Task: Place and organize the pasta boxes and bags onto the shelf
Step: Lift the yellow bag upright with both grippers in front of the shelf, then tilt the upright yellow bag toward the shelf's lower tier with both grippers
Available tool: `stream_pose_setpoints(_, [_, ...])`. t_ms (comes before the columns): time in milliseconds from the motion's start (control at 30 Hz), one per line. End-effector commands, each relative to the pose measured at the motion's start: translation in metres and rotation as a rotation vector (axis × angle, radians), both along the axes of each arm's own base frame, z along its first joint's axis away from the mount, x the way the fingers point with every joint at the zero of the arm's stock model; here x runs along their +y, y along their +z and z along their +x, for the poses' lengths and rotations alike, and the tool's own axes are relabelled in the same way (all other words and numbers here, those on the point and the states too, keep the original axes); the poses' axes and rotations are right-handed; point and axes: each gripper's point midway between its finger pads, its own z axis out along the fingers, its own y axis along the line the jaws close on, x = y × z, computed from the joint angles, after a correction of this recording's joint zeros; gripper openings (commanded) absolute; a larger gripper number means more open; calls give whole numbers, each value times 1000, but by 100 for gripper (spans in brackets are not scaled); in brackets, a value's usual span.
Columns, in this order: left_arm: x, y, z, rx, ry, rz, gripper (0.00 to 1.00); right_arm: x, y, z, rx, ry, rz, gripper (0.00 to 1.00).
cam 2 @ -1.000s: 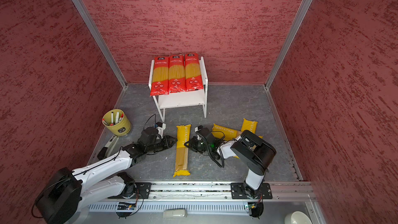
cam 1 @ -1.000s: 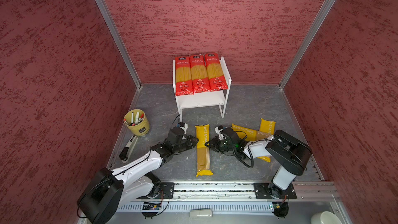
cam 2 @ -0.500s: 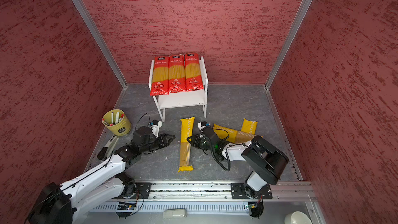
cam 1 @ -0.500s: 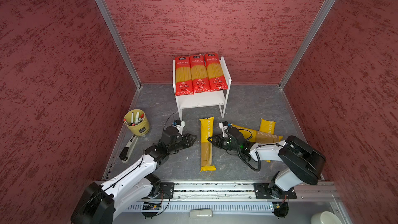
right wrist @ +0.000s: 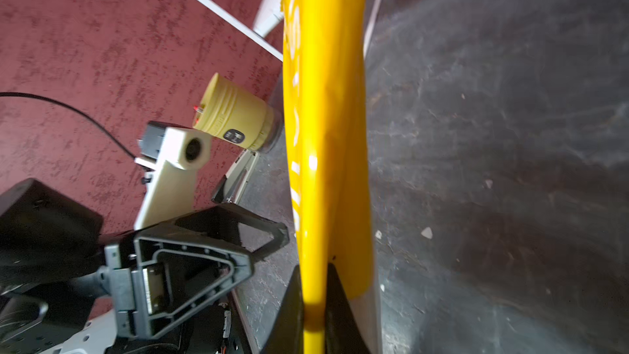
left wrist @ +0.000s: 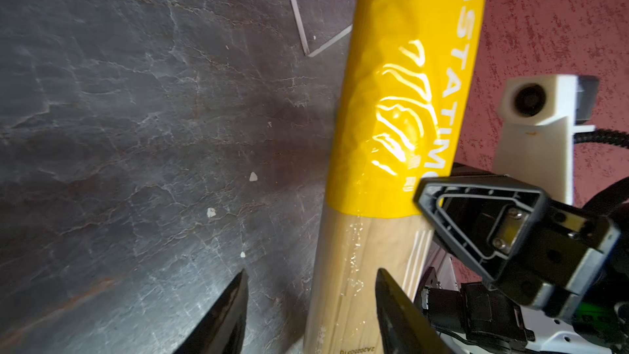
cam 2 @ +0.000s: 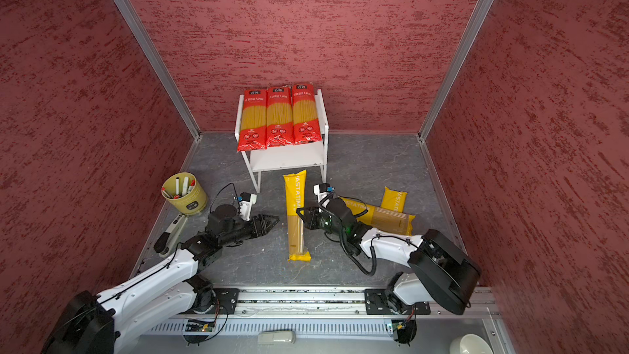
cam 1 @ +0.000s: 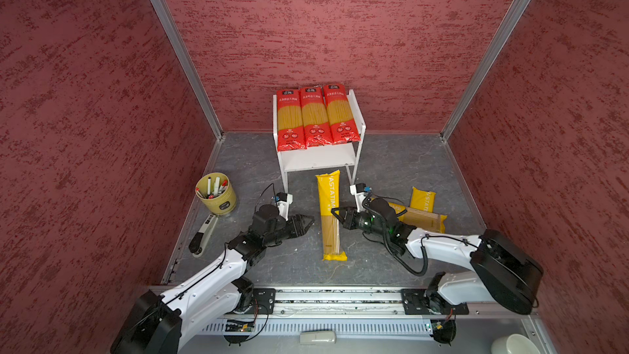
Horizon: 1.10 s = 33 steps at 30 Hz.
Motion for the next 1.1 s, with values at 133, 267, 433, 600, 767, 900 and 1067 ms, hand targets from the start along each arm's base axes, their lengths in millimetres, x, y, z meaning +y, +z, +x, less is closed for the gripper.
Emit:
stream_pose_setpoints(133, [-22, 38, -9, -226, -94, -40, 66, -1, 106, -15, -419, 73, 197, 0])
stream_pose_setpoints(267, [-28, 50, -17, -340, -116, -18, 69, -6, 117, -26, -516, 101, 210, 0])
stream_pose_setpoints(433, [-32, 56, -25, -417, -160, 13, 70, -9, 138, -40, -620, 143, 253, 0])
stream_pose_setpoints(600, [-37, 62, -31, -456, -204, -3, 70, -12, 159, -53, -678, 188, 339, 0])
stream_pose_setpoints(767, [-47, 73, -39, -504, -255, -29, 69, -14, 173, -62, -697, 225, 417, 0])
stream_pose_setpoints(900, [-53, 76, -43, -526, -283, -40, 66, -13, 180, -66, -708, 258, 457, 0])
stream_pose_setpoints(1067, [-57, 84, -46, -552, -299, -73, 62, -10, 186, -71, -722, 292, 474, 0])
